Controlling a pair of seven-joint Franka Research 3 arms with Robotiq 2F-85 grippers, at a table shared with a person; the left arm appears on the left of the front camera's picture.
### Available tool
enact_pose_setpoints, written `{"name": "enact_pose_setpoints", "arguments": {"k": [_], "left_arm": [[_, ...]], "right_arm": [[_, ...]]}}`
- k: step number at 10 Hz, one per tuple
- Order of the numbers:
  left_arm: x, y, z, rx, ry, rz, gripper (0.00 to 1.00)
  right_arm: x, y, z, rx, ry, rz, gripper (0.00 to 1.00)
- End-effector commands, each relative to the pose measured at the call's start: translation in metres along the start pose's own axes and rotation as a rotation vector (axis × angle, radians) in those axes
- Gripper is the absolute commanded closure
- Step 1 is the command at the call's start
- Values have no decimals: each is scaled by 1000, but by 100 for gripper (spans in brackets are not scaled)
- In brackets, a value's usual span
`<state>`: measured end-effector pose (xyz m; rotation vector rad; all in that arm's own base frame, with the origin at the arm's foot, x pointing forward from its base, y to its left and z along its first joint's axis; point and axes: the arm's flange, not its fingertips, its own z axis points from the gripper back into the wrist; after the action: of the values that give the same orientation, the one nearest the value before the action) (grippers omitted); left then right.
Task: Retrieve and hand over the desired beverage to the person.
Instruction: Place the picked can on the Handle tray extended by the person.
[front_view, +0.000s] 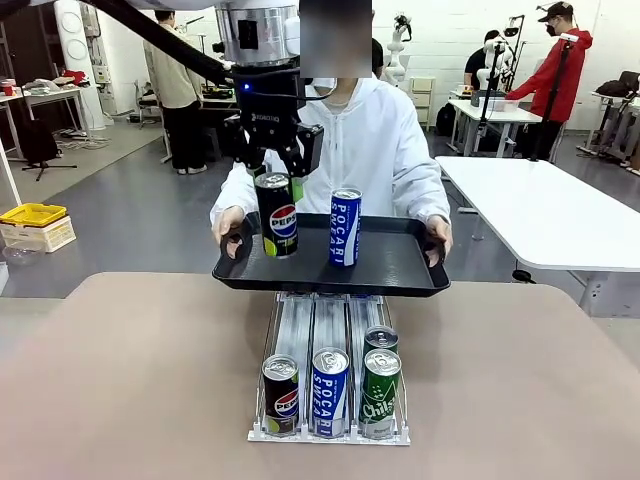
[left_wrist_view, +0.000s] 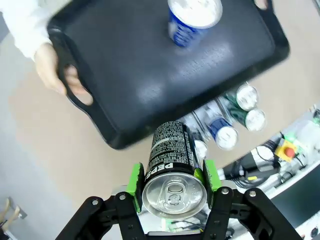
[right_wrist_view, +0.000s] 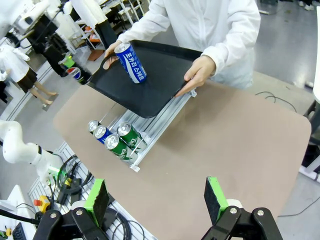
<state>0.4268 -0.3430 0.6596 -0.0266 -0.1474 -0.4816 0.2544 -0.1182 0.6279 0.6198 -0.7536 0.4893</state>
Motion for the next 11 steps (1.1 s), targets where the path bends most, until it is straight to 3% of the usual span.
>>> {"name": "enact_pose_setpoints", "arguments": {"k": [1, 5, 11], "left_arm": [[43, 5, -4, 54, -21, 15, 42], [89, 35, -46, 23, -14, 48, 42], [102, 43, -86, 4, 75, 38, 42]], "right_arm": [[3, 0, -1, 34, -20, 9, 0], [3, 0, -1, 34, -20, 9, 0], [3, 0, -1, 34, -20, 9, 0]]}}
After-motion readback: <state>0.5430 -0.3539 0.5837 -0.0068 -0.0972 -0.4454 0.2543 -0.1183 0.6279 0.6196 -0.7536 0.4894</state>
